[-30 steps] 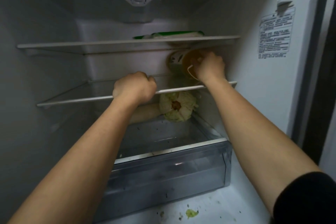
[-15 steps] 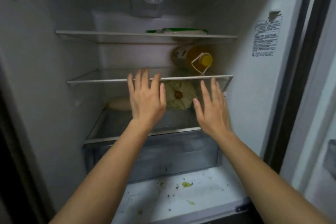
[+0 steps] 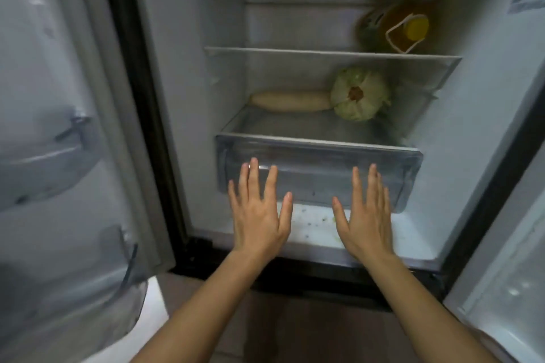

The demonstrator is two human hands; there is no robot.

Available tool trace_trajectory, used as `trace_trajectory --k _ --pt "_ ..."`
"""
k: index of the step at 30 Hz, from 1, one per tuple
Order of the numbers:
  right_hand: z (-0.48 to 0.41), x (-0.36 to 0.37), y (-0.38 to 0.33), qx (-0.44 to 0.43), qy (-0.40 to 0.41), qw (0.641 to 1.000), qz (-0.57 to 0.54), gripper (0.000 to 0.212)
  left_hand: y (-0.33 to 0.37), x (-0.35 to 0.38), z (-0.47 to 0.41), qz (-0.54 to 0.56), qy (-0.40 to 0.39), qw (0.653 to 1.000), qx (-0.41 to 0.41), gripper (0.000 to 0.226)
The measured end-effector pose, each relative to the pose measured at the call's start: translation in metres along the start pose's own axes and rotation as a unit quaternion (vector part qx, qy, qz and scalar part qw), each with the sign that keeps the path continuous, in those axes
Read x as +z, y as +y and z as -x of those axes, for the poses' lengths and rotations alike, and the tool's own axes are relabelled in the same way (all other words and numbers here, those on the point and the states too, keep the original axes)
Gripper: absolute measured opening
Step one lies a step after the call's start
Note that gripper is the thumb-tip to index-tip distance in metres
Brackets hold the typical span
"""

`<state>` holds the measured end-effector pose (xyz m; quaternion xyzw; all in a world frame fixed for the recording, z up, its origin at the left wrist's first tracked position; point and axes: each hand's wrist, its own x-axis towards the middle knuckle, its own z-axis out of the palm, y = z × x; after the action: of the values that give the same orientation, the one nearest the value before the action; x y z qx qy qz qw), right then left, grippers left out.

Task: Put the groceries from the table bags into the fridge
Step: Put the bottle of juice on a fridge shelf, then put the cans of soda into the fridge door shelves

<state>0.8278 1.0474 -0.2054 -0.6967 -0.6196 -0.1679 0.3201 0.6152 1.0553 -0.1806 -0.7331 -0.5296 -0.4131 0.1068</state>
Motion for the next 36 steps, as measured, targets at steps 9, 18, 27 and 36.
trace_trajectory --k 9,18,27,36 --pt "0.103 0.021 -0.112 -0.128 -0.069 0.974 -0.176 0.08 -0.036 -0.114 0.143 -0.138 -0.001 0.987 -0.08 0.058" --pt "0.172 -0.023 -0.329 -0.274 0.04 0.893 -0.355 0.076 -0.135 -0.3 0.254 -0.268 0.102 0.948 -0.138 0.057" --pt "0.341 -0.073 -0.619 -0.429 -0.022 0.813 -0.392 0.072 -0.276 -0.563 0.443 -0.395 0.071 0.849 -0.343 0.064" --pt "0.509 -0.112 -0.832 -0.528 -0.147 0.739 -0.392 0.08 -0.349 -0.747 0.601 -0.463 0.077 0.754 -0.46 0.065"
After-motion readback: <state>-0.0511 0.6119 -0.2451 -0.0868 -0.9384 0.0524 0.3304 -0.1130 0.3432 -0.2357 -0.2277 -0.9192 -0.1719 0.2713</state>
